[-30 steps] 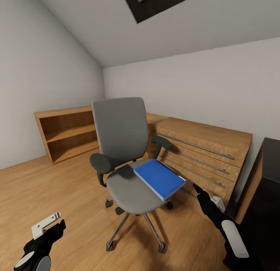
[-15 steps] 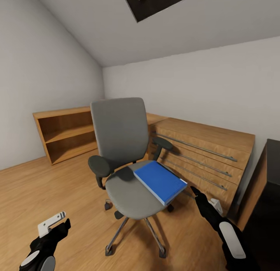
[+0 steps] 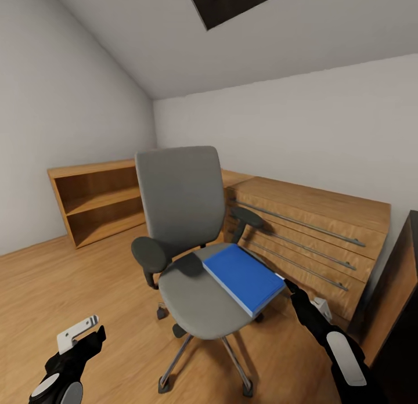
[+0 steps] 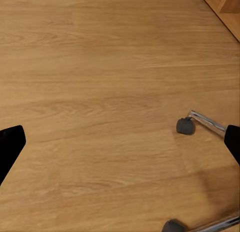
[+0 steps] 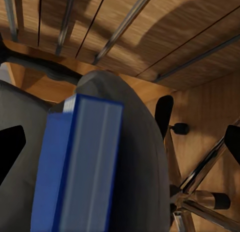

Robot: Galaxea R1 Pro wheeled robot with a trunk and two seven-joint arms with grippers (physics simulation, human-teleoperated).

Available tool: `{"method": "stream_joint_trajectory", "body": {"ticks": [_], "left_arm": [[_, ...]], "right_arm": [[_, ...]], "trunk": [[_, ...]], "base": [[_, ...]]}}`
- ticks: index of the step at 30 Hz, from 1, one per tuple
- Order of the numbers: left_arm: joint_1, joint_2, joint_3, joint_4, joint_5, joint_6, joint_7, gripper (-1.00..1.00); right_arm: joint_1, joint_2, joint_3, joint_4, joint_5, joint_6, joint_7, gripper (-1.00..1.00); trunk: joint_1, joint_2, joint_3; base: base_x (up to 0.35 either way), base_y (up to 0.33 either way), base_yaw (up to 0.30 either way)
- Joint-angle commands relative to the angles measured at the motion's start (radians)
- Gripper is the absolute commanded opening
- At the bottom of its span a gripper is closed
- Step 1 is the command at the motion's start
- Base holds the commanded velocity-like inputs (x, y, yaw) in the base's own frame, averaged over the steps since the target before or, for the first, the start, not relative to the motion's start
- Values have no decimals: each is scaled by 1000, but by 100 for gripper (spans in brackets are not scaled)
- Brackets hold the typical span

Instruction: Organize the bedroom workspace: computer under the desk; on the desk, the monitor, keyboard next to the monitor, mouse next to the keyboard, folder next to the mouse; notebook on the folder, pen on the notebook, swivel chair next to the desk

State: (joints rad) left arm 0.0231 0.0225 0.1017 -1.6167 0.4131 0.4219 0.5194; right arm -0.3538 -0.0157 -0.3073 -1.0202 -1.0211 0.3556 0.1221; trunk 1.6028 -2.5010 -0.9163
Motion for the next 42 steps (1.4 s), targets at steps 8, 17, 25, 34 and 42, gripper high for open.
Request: {"method": "stream_joint_trajectory", "body": {"ticks": [8,17,25,34,42], "left_arm": [[0,1,-2,-2,9,3,7,100],[0,0,-2,-2,9,4,7,100],[0,0,-3,-2,7,3,7,100],[0,0,-3,0,7,5,7,100],[0,0,-3,0,6,7,7,100]], "right_arm": [[-1,-1,-3,-3,-5,8,4,100],[-1,0,-1,-3,-5,8,4,100],[-1,-1,-1,-3,-5,8,4,100],[-1,-1,-1,-4,-5,7,5,100],[-1,-1,-1,-4,-4,6,5,100]], "trunk": [[0,0,-1],[0,0,-1],[0,0,-1],[0,0,-1],[0,0,-1]], "base": [[9,73,0],[0,67,0],[82,2,0],[15,0,0],[59,3,0]]}}
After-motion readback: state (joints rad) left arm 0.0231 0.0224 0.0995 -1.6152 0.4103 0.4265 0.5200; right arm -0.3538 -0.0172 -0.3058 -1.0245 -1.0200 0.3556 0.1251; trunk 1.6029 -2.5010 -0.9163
